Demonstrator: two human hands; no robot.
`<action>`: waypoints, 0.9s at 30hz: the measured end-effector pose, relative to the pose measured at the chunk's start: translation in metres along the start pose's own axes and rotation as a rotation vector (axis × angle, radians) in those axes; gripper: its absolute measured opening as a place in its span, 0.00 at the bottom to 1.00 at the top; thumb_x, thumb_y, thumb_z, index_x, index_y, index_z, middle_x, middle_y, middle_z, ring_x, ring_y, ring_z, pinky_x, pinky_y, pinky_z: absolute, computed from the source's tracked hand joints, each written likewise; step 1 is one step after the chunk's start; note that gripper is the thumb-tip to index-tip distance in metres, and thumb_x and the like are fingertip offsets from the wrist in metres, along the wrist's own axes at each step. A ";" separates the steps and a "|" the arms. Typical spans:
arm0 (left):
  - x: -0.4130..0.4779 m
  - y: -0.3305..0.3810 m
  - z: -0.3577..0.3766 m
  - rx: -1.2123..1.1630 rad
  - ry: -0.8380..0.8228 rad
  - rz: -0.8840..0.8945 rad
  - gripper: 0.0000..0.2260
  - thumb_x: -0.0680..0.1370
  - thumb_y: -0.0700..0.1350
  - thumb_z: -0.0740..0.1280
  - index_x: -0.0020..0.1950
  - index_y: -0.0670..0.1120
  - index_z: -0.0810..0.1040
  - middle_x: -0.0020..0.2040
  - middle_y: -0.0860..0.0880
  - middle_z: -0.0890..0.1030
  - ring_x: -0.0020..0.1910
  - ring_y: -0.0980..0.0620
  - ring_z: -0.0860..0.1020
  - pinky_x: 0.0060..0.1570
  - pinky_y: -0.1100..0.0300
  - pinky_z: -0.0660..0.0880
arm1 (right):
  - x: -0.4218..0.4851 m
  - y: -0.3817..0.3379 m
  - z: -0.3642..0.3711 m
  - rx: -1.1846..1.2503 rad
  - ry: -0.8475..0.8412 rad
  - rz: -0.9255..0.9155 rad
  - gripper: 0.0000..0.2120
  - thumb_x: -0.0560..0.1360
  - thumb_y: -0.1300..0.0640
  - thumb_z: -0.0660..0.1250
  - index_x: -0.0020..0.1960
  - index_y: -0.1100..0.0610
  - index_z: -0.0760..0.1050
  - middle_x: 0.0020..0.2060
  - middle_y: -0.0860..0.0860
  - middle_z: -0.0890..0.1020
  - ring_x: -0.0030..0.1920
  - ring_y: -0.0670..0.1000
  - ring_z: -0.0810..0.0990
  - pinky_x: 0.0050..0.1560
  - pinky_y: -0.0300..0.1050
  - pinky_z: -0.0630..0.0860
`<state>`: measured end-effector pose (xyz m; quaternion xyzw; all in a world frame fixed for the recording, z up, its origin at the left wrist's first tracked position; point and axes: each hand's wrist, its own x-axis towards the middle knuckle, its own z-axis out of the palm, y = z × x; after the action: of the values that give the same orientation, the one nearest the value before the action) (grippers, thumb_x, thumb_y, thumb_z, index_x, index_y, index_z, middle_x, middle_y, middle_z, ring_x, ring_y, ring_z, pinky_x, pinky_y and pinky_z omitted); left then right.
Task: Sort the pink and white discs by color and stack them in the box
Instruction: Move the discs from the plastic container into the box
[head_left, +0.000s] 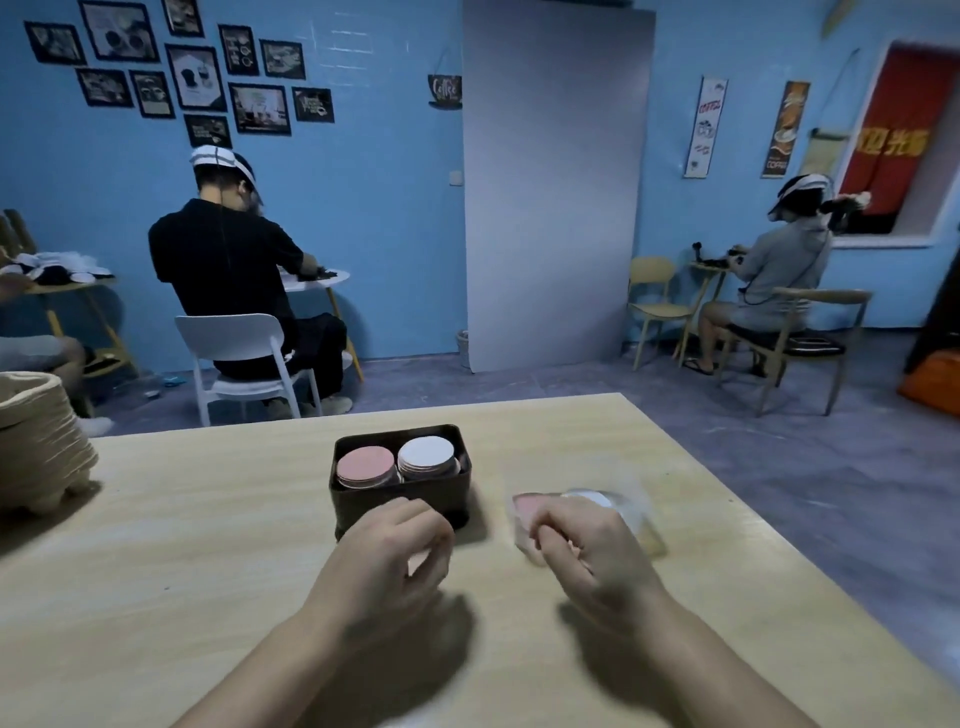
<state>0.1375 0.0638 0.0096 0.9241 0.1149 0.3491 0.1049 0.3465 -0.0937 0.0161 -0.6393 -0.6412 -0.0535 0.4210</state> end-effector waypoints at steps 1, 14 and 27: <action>0.000 0.005 0.009 -0.017 -0.012 -0.005 0.03 0.78 0.44 0.67 0.44 0.51 0.77 0.42 0.59 0.76 0.41 0.55 0.75 0.40 0.53 0.75 | -0.002 0.005 -0.010 -0.031 0.026 0.007 0.08 0.76 0.55 0.59 0.40 0.51 0.73 0.35 0.38 0.75 0.40 0.38 0.74 0.41 0.37 0.69; 0.008 0.013 0.048 0.078 -0.193 -0.004 0.21 0.82 0.63 0.59 0.72 0.56 0.72 0.73 0.60 0.70 0.65 0.57 0.75 0.60 0.59 0.74 | 0.086 0.076 -0.039 -0.278 -0.539 0.312 0.10 0.73 0.49 0.75 0.53 0.47 0.81 0.50 0.40 0.82 0.50 0.42 0.79 0.51 0.41 0.76; 0.025 0.008 0.061 -0.028 -0.212 0.067 0.28 0.79 0.57 0.66 0.79 0.56 0.65 0.78 0.67 0.59 0.74 0.62 0.65 0.69 0.61 0.67 | 0.107 0.075 -0.016 -0.457 -0.779 0.290 0.29 0.61 0.38 0.80 0.59 0.44 0.78 0.49 0.43 0.84 0.48 0.47 0.82 0.50 0.47 0.81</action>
<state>0.1976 0.0567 -0.0170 0.9576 0.0673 0.2543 0.1177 0.4377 -0.0070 0.0565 -0.7710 -0.6273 0.1100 0.0010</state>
